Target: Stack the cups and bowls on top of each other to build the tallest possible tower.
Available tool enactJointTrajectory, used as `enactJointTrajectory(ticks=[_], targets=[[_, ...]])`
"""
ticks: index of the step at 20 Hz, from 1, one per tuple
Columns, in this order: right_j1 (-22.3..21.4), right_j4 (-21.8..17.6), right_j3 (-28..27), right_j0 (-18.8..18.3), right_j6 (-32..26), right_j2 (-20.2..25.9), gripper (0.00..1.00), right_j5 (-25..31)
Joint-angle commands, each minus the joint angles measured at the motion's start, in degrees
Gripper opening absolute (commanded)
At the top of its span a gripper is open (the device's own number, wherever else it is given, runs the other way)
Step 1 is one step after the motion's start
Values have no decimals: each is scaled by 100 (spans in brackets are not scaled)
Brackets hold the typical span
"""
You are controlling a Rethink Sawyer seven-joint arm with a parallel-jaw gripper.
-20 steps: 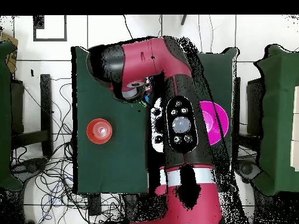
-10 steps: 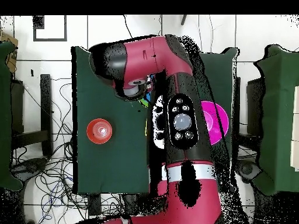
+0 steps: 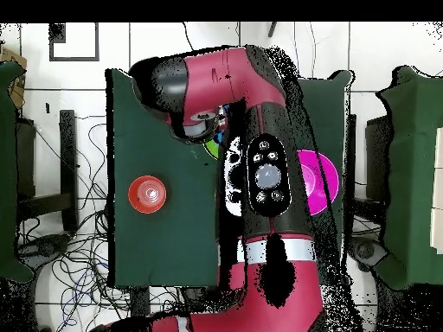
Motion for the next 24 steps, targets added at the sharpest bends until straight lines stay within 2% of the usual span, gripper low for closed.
enactJointTrajectory(ticks=[1, 6, 10, 18, 24], targets=[[196, -173, -34, 198, -21, -36, 0, 573], [-1, 49, 160, 269, 76, -68, 0, 768], [-51, 219, 76, 409, 306, -62, 0, 1024], [57, 172, 21, 454, 313, -112, 0, 899], [143, -31, -23, 324, -3, -175, 0, 668]])
